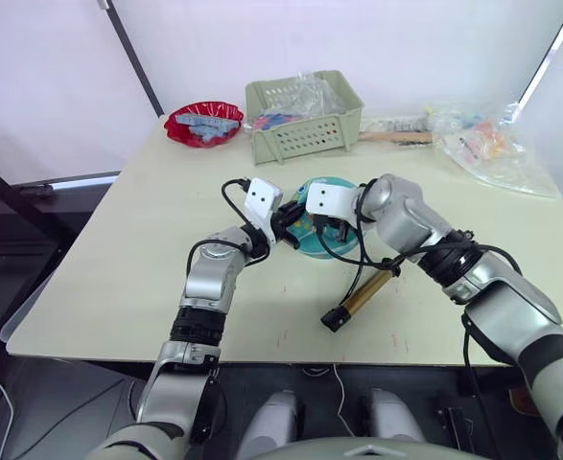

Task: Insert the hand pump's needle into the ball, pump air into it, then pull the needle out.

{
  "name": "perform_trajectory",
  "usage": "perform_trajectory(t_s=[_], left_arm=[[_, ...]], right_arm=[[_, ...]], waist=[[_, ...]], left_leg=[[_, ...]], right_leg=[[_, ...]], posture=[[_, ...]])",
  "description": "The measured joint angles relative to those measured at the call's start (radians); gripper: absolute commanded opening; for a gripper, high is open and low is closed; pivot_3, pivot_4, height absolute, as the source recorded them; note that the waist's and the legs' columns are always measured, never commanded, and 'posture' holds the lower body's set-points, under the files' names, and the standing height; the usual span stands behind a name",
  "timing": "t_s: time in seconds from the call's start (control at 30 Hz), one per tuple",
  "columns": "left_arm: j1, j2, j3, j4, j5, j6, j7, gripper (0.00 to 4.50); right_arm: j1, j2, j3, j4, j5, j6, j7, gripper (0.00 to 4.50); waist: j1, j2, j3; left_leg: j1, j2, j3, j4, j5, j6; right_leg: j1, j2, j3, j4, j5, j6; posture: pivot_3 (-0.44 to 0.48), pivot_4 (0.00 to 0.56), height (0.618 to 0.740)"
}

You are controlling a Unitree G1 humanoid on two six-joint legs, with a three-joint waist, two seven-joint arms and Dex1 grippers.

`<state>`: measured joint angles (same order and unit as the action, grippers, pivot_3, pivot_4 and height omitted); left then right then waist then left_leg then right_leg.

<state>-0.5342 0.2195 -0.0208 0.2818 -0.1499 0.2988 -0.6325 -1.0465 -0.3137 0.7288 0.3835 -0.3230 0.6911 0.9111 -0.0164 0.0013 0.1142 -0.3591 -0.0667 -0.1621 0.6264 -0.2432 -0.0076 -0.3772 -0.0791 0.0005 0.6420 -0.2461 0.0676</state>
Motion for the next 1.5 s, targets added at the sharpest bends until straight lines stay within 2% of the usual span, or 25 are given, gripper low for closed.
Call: perform_trajectory(t_s=[0.4,0.57,0.97,1.1,1.27,1.5], left_arm=[[0.006,-0.001,0.000,0.003,0.000,0.001,0.000,0.00],[0.009,0.000,0.001,0.001,0.000,0.003,0.000,0.00],[0.013,0.005,0.003,0.005,0.002,0.022,0.006,0.00],[0.011,0.008,0.010,0.009,0.002,0.022,0.007,0.00],[0.011,0.006,0.010,0.010,0.001,0.022,0.007,0.00],[0.012,-0.003,0.002,-0.013,-0.003,0.021,-0.017,0.00]], right_arm=[[0.004,0.055,0.001,0.098,-0.101,-0.069,0.018,0.35],[0.004,0.088,0.000,0.160,-0.137,-0.108,-0.001,0.35],[0.004,0.140,-0.023,0.257,-0.169,-0.173,-0.033,0.35],[0.026,0.158,-0.096,0.276,-0.147,-0.190,-0.069,0.35],[0.054,0.141,-0.127,0.239,-0.141,-0.195,-0.061,0.35],[0.155,0.069,-0.159,-0.001,-0.145,-0.091,-0.035,0.35]], waist=[[0.000,-0.002,-0.007],[0.001,-0.002,-0.008],[-0.002,-0.007,-0.018],[-0.006,-0.007,-0.019],[-0.005,-0.007,-0.018],[0.010,-0.002,-0.007]], left_leg=[[0.005,0.000,0.002,-0.006,0.000,0.000],[0.012,0.000,0.005,-0.011,0.000,0.000],[0.015,0.000,0.005,-0.013,0.000,-0.001],[0.015,0.000,0.003,-0.014,-0.001,-0.001],[0.014,0.000,0.002,-0.014,-0.001,-0.001],[0.010,-0.002,0.001,-0.014,0.000,-0.001]], right_leg=[[0.002,0.000,0.004,0.000,-0.001,-0.001],[0.004,-0.001,0.009,-0.001,-0.002,-0.001],[0.004,-0.002,0.013,-0.001,-0.003,-0.003],[0.004,-0.002,0.014,-0.001,-0.003,-0.003],[0.004,-0.002,0.013,-0.001,-0.004,-0.004],[0.003,-0.002,0.012,-0.003,-0.004,-0.004]], posture=[[0.000,0.150,0.740],[0.000,0.150,0.740],[0.000,0.150,0.740],[0.000,0.150,0.740],[0.000,0.150,0.740],[0.000,0.150,0.740]])
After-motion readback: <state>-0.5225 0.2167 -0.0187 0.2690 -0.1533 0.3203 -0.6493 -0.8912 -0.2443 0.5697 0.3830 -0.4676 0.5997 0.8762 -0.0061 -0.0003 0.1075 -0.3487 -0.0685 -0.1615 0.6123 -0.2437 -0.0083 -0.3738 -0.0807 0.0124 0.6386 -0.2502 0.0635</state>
